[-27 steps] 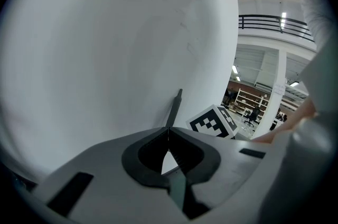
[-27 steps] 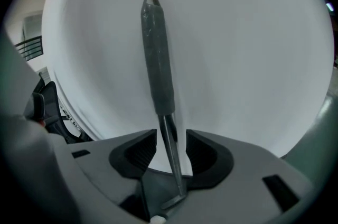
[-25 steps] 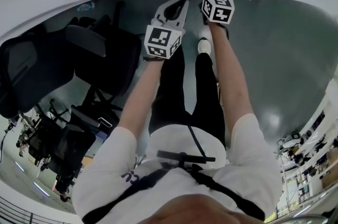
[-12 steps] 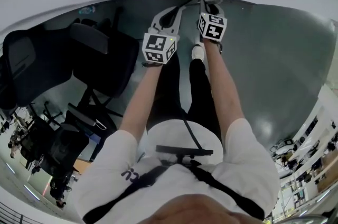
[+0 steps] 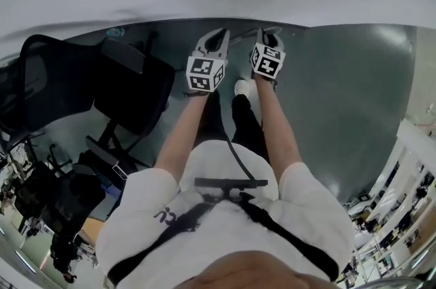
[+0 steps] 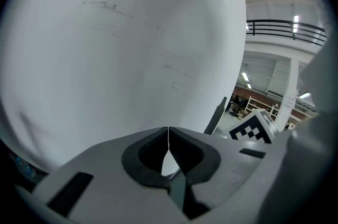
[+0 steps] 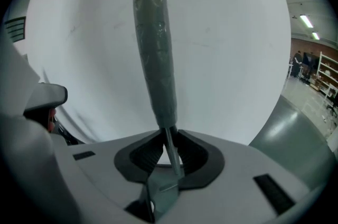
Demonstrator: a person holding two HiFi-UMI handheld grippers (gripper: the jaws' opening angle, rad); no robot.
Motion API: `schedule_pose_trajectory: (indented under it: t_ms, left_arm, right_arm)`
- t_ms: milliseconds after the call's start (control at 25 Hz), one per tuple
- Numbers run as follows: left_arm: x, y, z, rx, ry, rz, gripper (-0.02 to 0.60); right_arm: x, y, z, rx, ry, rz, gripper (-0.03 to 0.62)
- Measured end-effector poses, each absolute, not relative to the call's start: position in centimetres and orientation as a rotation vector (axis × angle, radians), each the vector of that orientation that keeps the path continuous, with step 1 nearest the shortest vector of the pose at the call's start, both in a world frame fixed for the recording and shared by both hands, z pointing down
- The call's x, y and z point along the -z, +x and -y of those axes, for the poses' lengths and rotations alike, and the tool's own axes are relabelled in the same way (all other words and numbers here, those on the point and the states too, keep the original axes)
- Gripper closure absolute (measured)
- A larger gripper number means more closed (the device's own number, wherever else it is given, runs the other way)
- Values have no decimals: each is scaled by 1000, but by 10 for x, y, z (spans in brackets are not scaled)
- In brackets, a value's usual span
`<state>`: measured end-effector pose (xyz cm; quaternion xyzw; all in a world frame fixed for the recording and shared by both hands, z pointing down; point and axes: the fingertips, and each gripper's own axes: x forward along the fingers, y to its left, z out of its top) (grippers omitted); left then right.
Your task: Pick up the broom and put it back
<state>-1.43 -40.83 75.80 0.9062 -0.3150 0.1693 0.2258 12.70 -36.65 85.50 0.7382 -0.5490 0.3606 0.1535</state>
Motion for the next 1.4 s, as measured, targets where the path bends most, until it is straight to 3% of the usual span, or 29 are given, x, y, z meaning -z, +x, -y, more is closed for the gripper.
schedule_pose_trajectory:
  t_ms: [880,1400]
  left_arm:
    - [-496,5,386,-143,2817,816,571]
    - [-369,3,387,40,2955,801,570]
  right_arm:
    - [-517,169,309,-508,2568,1644,500]
    - [-346,147,298,-47,2759,1763,500]
